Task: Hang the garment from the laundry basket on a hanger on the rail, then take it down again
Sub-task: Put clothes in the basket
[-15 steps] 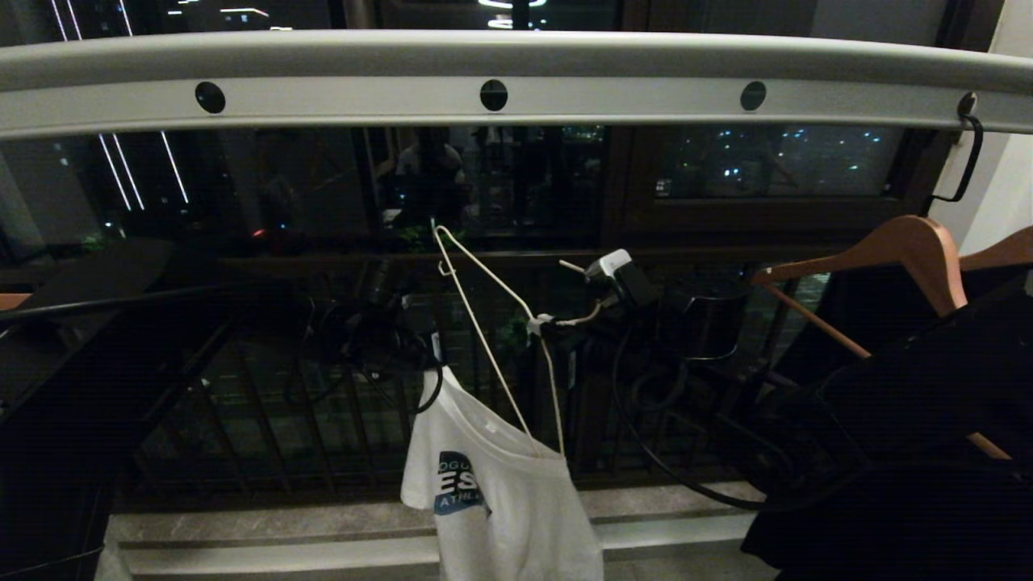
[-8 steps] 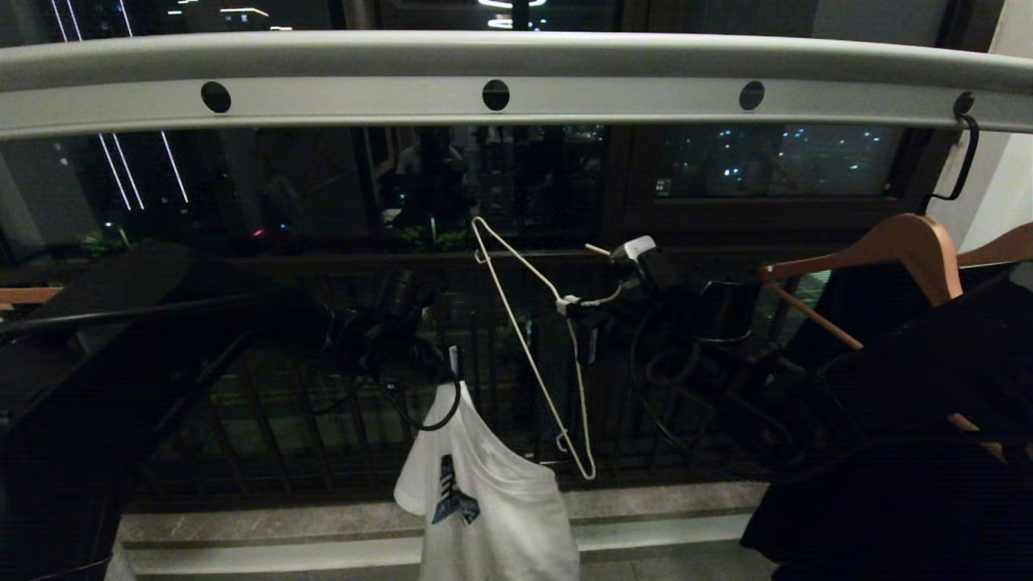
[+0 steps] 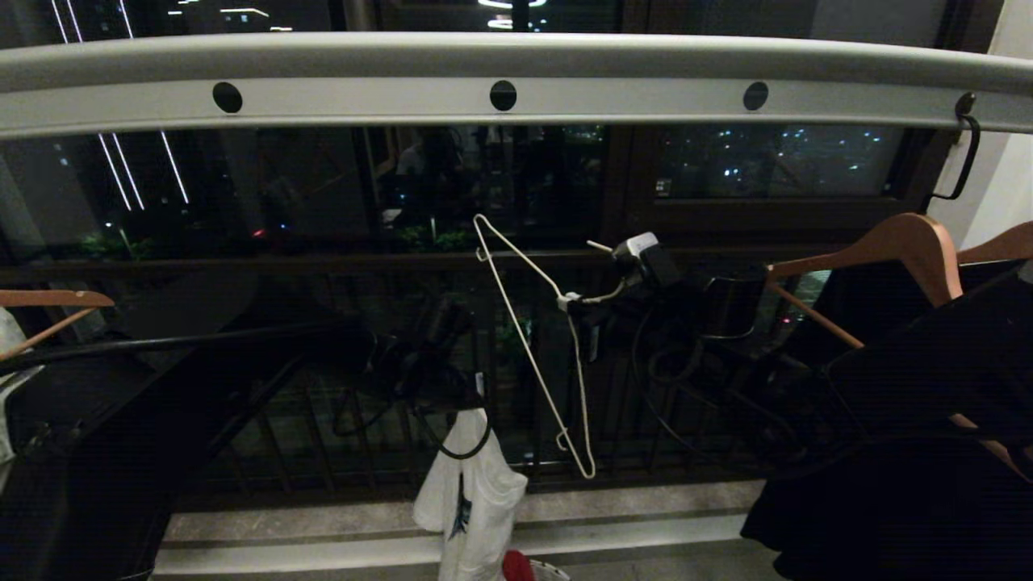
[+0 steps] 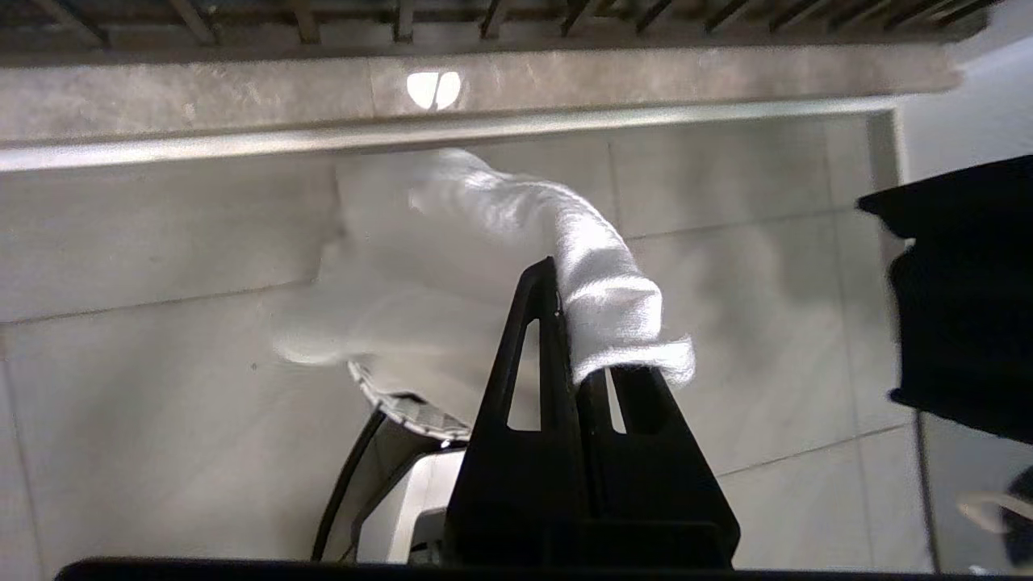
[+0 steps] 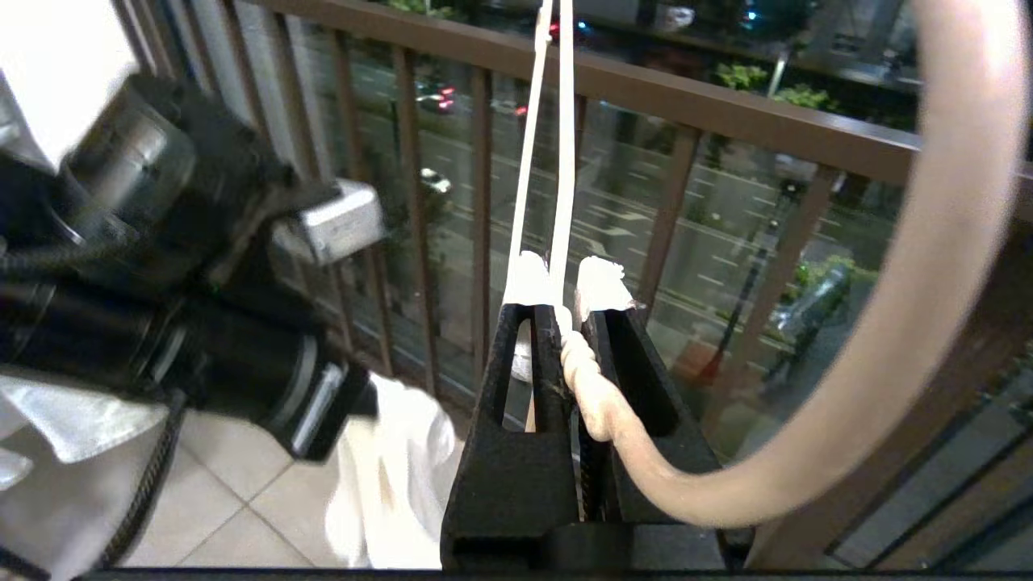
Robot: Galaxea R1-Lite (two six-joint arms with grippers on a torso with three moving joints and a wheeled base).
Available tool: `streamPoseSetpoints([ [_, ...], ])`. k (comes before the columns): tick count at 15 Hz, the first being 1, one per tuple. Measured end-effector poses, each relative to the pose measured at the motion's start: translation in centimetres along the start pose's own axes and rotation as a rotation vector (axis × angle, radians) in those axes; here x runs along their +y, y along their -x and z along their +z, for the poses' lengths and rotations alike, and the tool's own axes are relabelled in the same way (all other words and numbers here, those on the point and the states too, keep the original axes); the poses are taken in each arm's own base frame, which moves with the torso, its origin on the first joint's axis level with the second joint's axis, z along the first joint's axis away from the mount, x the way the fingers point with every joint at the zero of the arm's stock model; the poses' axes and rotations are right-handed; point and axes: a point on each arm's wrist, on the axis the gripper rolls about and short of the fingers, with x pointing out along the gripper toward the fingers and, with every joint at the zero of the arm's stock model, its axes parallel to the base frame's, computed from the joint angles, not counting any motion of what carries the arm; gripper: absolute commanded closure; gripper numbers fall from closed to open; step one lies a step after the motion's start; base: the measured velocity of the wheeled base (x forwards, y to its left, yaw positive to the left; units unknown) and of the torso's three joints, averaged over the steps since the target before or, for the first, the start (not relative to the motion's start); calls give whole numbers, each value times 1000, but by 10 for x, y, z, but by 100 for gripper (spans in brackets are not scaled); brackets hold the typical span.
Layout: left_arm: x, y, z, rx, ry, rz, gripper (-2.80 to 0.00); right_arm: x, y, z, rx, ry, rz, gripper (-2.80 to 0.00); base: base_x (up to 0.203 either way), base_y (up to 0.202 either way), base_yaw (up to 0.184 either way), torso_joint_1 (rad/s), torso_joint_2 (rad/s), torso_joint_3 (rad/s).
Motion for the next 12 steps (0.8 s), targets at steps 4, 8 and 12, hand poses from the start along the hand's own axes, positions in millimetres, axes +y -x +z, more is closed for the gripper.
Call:
streamPoseSetpoints([
  [4,-5,-14,-9,-21,-15,31,0,-1,0,0,0,0,-3,0,0,0,0,0,0,0],
  [8,-4,-23,-18,3,-24,46,-280,-4,0,1,-3,0,-10,0,0,0,0,0,0,0],
  [12,-4,-26,-21,13,-27,51,-280,-4,0,1,-5,1,-10,0,0,0,0,0,0,0],
])
